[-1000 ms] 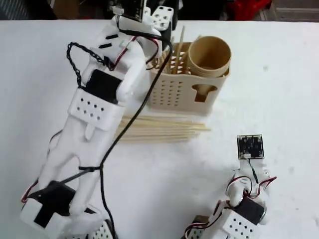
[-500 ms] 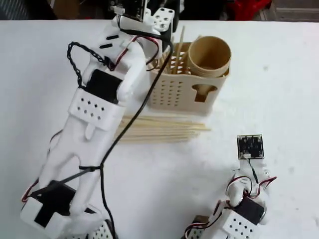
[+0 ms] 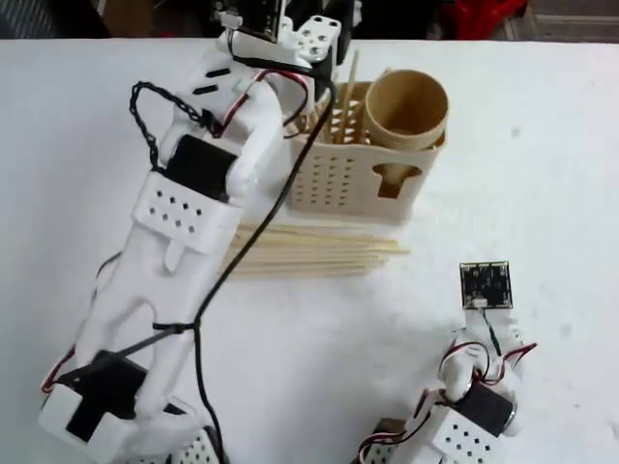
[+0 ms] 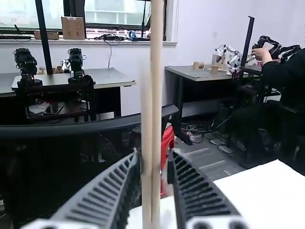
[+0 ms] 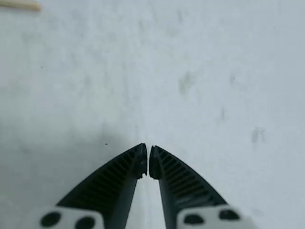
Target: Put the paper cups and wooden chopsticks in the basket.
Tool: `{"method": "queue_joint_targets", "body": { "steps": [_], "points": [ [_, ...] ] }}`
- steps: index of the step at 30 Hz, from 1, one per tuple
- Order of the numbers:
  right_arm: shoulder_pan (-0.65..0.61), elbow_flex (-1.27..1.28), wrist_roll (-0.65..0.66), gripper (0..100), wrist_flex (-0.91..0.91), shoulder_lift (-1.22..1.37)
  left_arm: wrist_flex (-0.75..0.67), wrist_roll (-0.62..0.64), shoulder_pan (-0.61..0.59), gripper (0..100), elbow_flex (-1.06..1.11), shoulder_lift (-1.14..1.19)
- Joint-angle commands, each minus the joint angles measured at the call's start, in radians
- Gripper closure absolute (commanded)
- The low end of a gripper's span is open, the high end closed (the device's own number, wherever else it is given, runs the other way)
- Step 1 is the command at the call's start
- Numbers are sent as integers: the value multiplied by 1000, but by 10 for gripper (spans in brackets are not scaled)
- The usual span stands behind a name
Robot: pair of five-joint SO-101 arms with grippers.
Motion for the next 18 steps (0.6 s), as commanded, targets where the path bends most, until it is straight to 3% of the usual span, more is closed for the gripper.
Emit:
{"method": "queue_joint_targets", "body": {
  "steps": [1, 10, 18],
  "points": [
    [7, 9, -2, 975, -13, 5, 20, 11, -4, 880, -52, -4],
    [7, 9, -2, 975, -13, 5, 31, 6, -7, 880, -46, -8],
    [7, 9, -2, 975, -13, 5, 420, 5, -5, 880, -75, -133]
  ]
}}
